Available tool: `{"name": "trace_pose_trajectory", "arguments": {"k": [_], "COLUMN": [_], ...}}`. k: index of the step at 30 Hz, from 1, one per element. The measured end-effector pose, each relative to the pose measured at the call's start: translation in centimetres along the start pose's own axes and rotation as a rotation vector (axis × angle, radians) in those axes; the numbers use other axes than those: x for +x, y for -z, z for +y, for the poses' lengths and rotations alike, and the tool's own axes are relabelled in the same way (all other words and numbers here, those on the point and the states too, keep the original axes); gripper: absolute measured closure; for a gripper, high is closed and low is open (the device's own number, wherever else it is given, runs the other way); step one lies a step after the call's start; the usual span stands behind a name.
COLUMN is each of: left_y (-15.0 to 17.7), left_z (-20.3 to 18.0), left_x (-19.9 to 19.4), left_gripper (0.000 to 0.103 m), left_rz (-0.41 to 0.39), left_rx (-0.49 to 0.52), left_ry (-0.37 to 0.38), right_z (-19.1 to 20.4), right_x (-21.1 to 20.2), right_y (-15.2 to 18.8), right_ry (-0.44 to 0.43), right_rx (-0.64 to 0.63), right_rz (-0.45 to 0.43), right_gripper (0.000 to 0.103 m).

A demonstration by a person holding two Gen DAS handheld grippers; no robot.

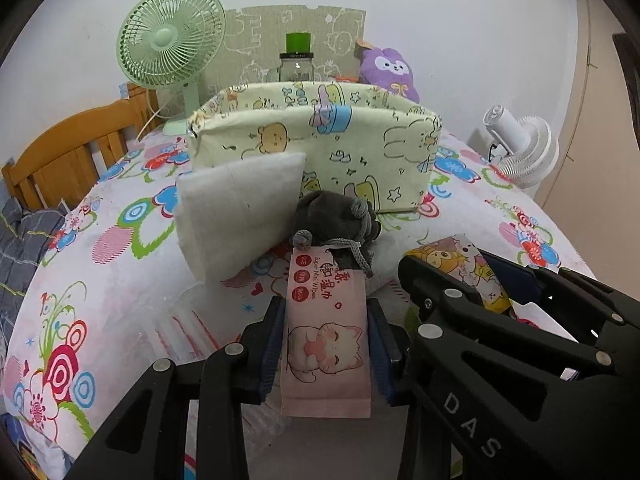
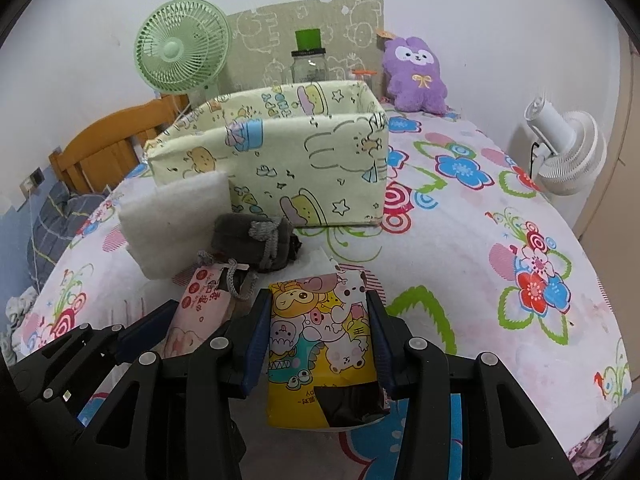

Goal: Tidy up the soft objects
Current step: 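Grasp the pink wipe pack with the left gripper while the right grasps the yellow tissue pack, then lift the pink and yellow packs over the fabric box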

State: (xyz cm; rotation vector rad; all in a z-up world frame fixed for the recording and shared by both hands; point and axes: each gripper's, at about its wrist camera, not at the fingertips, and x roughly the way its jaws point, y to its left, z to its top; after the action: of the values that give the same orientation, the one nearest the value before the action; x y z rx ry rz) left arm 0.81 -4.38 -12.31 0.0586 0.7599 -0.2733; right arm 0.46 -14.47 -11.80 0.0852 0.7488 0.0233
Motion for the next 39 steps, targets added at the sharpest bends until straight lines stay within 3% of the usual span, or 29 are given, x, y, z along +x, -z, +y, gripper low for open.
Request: {"name": "trace_pose_trajectory", "arguments": {"k": [39], "left_y": [-5.5], "left_z": [-0.6], "left_x": [-6.6], "left_gripper": [0.063], "left_rz": [-0.171], "left_rx": [0.009], "left_ry": [-0.006], "right_z": [0.6], "right_x": [-6.8], "right_y": [-5.8], "right_ry": [-0.013], "right_rx": [0.004], "right_rz": [-0.164], "right_gripper": [0.054]}}
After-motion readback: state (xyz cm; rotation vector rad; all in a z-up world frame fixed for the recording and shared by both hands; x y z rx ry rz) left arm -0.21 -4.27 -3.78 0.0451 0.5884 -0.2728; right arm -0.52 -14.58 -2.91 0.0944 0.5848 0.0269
